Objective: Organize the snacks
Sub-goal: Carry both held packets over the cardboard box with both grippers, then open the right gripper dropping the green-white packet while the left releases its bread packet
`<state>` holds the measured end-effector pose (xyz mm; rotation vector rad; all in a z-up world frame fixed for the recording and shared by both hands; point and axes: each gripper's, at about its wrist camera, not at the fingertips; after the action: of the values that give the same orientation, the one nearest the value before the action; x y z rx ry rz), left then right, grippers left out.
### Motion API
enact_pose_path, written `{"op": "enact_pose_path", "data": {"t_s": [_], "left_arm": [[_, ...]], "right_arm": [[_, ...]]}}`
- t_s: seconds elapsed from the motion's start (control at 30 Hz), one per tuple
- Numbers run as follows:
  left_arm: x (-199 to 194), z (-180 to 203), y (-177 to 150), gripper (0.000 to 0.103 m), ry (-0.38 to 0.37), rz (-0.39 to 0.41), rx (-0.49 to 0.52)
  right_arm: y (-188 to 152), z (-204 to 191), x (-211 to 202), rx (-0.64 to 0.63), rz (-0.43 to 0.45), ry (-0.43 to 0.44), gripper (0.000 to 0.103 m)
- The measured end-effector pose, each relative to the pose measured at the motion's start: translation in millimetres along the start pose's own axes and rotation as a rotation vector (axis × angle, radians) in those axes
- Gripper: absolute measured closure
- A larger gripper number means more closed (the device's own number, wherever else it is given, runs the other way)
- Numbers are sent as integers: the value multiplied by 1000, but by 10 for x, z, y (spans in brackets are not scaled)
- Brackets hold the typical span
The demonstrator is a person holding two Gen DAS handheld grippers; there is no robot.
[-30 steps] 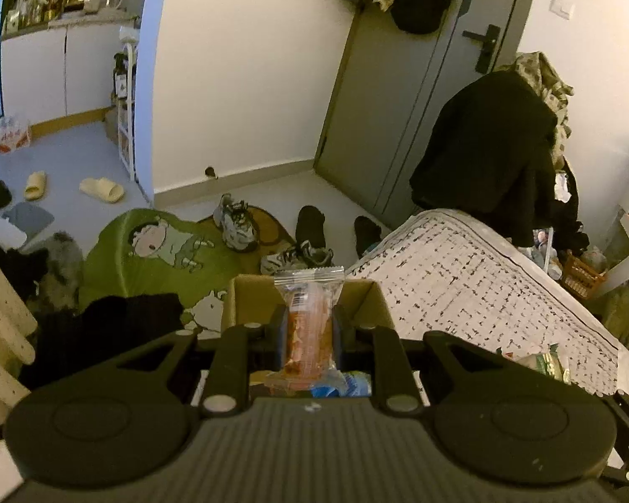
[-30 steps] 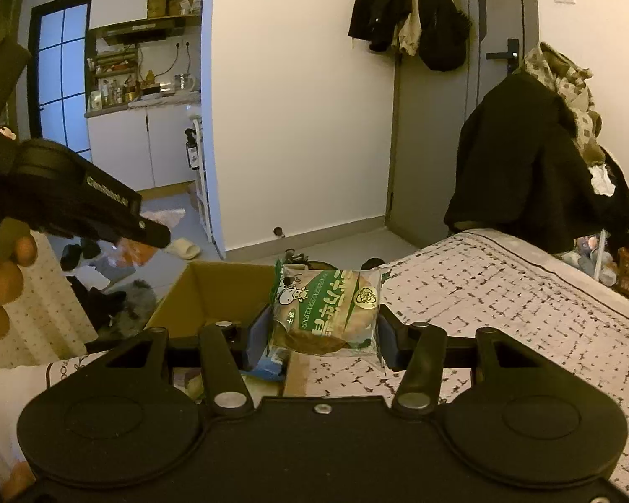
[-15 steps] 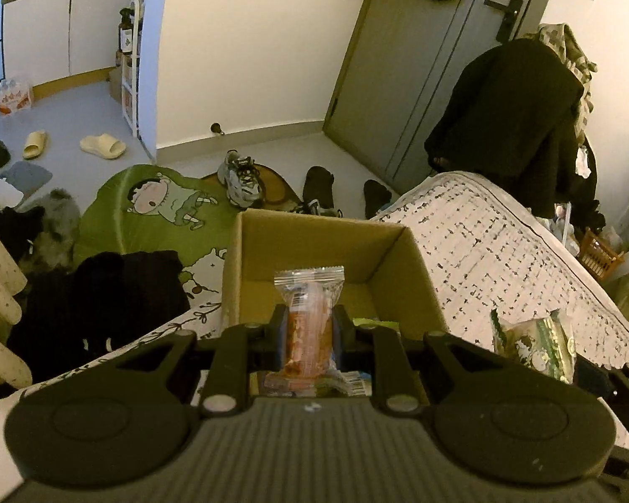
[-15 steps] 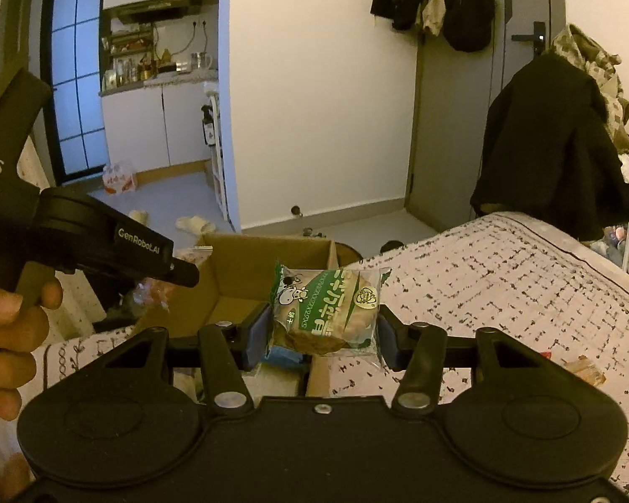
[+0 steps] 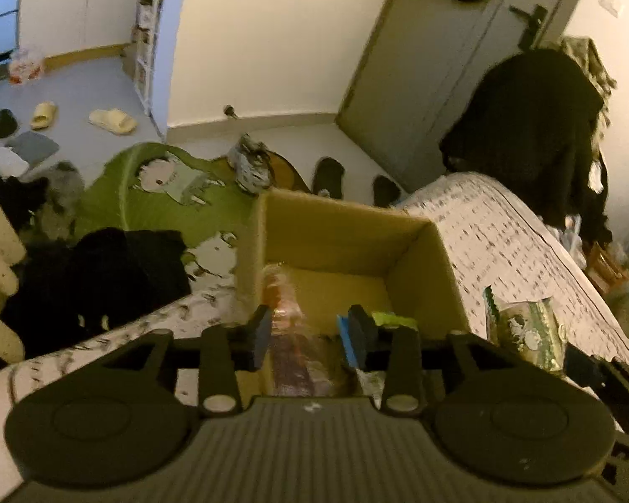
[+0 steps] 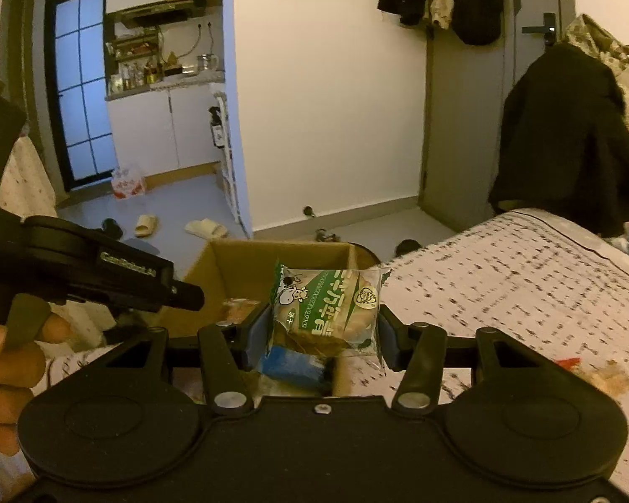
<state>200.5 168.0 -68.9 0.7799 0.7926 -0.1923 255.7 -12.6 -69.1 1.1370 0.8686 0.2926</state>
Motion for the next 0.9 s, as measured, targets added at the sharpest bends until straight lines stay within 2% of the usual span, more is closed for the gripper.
{"op": "enact_pose_path", "data": {"t_s": [0.17, 0.33, 0.4, 0.43, 0.47, 0.53, 0.73, 0.9], "left_arm": [[-146, -171, 106, 59, 32, 46, -91], [-247, -218, 153, 55, 56, 60, -107], [-282, -212, 159, 52, 64, 65, -110], [-306, -207, 158, 50, 66, 68, -110], [-325, -205, 155, 49, 65, 70, -107], [-352, -190, 146, 44, 69, 73, -92], [-385, -116, 109, 22, 103, 74, -63], [-431, -58, 79, 19, 126, 74, -47]], "right_arm": [[31, -68, 143, 8, -3, 31, 51], [85, -159, 273, 21, 4, 60, 50], [107, -154, 298, 56, 17, 79, 46], [113, -146, 289, 67, 29, 86, 40], [114, -144, 268, 63, 37, 85, 30], [105, -140, 196, 36, 46, 65, 23], [38, 155, -68, 76, -2, 36, 23], [60, 315, -327, 25, -39, -58, 20]]}}
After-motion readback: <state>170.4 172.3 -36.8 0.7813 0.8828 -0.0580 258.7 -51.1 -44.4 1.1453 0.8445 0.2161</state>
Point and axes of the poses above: each gripper's, at about its wrist camera, not at the fingertips, and x roughly the way its jaws point, z to its right, y to its top, and after that the axes turned 15 degrees about -x, right-handed
